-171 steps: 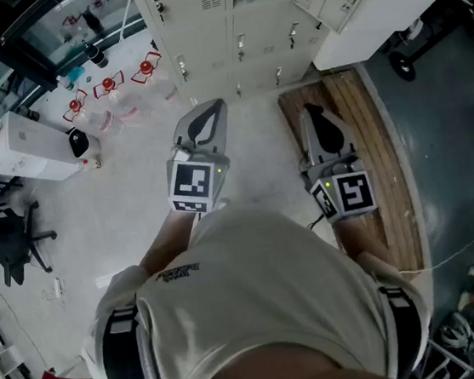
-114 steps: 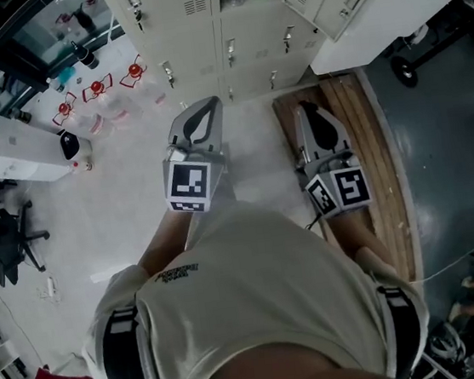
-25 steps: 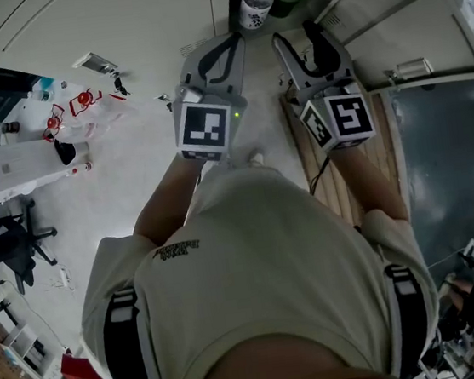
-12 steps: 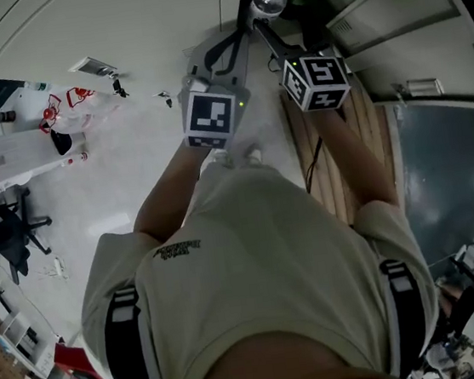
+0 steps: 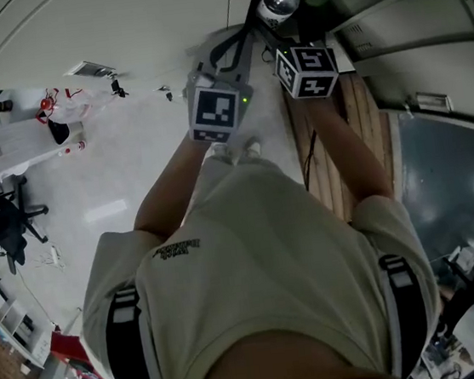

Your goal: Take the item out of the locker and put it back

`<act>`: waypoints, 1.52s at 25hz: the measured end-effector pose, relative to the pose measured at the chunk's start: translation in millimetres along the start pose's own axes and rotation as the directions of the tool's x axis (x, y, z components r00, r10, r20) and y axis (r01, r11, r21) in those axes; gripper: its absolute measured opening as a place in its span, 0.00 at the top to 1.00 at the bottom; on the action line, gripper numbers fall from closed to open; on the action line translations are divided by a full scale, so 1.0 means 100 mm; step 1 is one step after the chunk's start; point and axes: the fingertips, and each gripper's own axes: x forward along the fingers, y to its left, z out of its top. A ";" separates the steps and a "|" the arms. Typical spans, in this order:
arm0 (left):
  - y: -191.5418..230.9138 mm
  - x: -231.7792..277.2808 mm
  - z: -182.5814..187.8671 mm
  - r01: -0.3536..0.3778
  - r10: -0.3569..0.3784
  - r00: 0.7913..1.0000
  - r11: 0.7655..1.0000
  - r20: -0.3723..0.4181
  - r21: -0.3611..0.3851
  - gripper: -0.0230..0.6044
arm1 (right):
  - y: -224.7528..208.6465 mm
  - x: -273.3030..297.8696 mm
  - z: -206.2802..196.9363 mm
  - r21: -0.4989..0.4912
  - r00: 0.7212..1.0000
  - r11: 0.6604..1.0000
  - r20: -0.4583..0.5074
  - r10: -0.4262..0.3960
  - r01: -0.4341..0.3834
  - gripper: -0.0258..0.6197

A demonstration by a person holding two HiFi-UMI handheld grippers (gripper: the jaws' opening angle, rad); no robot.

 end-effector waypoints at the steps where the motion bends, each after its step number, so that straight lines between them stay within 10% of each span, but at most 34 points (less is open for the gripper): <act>1: 0.01 0.01 -0.01 -0.001 0.001 1.000 1.000 -0.004 0.000 0.94 | -0.01 0.02 -0.03 0.002 1.000 1.000 -0.005 -0.001 0.001 0.34; 26: 0.00 0.04 -0.09 0.005 -0.005 1.000 1.000 -0.026 -0.001 0.94 | -0.04 0.15 -0.09 -0.004 1.000 1.000 0.009 -0.027 0.027 0.48; 38: 0.00 -0.11 0.20 0.003 -0.004 1.000 1.000 0.011 0.028 0.94 | 0.02 -0.42 0.48 -0.054 0.993 0.998 0.116 -0.014 0.020 0.48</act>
